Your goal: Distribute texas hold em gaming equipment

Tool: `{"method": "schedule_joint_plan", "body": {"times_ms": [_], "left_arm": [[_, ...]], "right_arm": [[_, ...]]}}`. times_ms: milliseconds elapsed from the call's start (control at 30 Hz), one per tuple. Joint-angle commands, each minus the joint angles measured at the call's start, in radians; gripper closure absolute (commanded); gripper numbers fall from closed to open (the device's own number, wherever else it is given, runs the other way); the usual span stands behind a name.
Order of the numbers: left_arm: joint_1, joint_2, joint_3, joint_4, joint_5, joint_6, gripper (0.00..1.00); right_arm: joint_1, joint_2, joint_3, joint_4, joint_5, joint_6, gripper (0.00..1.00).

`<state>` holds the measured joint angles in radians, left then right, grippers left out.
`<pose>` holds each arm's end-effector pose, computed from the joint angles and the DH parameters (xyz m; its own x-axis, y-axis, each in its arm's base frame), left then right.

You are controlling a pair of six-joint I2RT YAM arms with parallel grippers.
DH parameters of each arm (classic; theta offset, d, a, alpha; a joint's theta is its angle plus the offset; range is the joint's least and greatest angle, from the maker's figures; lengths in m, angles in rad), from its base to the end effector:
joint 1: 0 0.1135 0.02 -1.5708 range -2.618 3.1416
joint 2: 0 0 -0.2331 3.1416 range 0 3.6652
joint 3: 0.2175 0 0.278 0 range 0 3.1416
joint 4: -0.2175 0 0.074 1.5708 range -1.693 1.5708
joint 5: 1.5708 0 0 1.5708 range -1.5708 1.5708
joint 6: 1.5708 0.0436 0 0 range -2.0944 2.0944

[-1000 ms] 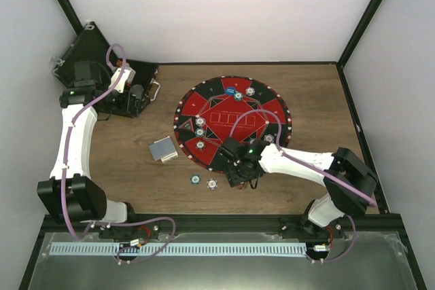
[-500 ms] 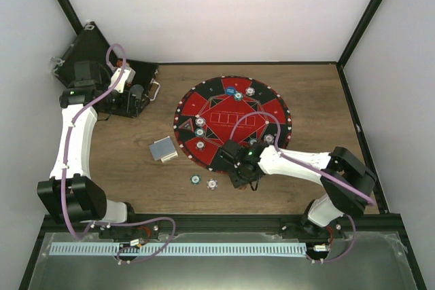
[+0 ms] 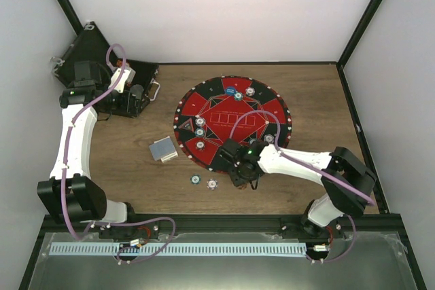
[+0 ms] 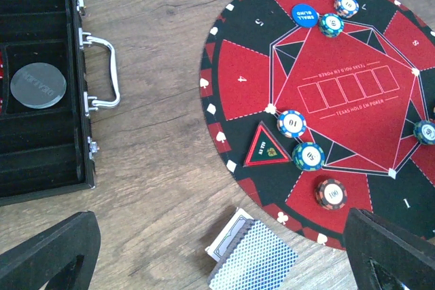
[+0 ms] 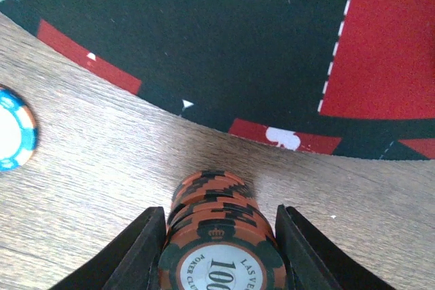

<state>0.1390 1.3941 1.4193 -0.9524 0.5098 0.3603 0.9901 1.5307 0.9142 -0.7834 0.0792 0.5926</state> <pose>0.3160 0.0227 0.3201 -0.6817 0.2154 -0.6992 0.4375 0.8860 -0.1537 0.1602 0.2379 0.1227 -0.9098 -0.3717 -0.1846 -0.3833 0.9231 0.0303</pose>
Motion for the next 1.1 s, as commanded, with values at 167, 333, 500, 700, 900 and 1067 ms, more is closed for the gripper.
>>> {"method": "schedule_joint_plan", "body": {"times_ms": [167, 333, 500, 700, 900, 1067], "left_arm": [[0.005, -0.013, 0.002, 0.003, 0.003, 0.01, 0.0], [0.004, -0.011, 0.009, -0.003, 0.004, 0.01, 0.0], [0.005, -0.01, 0.016, -0.011, 0.001, 0.01, 0.0], [0.005, -0.013, 0.015, -0.016, -0.001, 0.013, 0.0], [0.005, -0.002, 0.023, -0.016, 0.001, 0.009, 0.0], [0.005, 0.0, 0.029, -0.017, 0.001, 0.009, 0.0]], "right_arm": [[0.003, -0.018, 0.14, -0.068, 0.059, -0.015, 0.86], [-0.03, -0.025, 0.208, -0.09, 0.077, -0.035, 0.87], [-0.087, -0.032, 0.263, -0.096, 0.084, -0.074, 0.88], [-0.196, 0.009, 0.36, -0.081, 0.089, -0.144, 0.89], [-0.316, 0.133, 0.556, -0.055, 0.091, -0.209, 0.89], [-0.393, 0.313, 0.779, -0.069, 0.115, -0.243, 0.89]]}}
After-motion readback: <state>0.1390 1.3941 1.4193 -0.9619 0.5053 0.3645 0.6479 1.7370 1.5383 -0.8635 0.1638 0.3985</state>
